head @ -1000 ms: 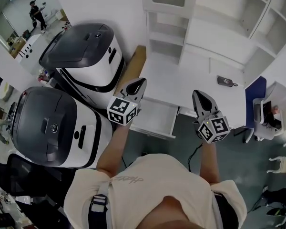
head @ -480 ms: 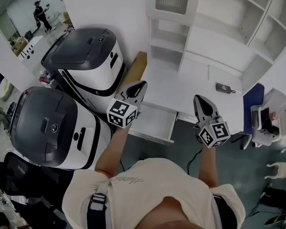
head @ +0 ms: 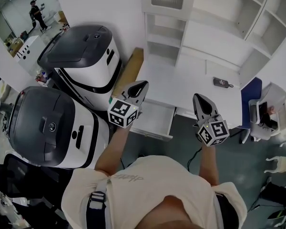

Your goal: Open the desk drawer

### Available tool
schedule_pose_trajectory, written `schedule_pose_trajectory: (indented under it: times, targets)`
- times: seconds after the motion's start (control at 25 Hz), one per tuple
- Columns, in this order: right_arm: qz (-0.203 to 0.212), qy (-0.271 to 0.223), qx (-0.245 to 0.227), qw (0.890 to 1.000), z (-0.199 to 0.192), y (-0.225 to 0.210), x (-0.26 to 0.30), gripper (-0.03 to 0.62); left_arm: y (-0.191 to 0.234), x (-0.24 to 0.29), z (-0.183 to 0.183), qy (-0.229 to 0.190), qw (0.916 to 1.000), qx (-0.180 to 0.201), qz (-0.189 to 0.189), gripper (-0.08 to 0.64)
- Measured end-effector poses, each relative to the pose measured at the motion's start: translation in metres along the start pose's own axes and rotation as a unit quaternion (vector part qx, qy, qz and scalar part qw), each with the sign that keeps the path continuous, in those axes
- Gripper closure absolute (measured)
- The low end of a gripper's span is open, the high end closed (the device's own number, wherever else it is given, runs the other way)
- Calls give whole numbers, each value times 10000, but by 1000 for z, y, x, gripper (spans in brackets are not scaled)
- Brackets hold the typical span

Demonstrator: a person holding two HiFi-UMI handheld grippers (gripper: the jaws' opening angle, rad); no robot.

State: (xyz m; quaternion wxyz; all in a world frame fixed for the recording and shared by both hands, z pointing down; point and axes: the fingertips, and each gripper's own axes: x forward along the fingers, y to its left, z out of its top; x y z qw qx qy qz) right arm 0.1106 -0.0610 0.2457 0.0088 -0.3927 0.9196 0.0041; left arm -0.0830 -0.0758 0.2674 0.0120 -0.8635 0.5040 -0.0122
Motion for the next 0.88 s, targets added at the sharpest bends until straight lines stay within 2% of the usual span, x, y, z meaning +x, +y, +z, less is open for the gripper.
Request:
schedule_pose_trajectory:
  times: [0.36, 0.52, 0.88]
  targets:
    - [24, 148, -168, 9997, -8, -1, -4, 595, -3, 6, -13, 88, 9997, -165, -158, 555]
    - [-18, 139, -39, 9999, -12, -6, -9, 595, -3, 7, -28, 166, 9991, -353, -146, 555]
    - [9, -2, -97, 10000, -9, 3, 5, 595, 12, 3, -21, 1, 9995, -316, -51, 555]
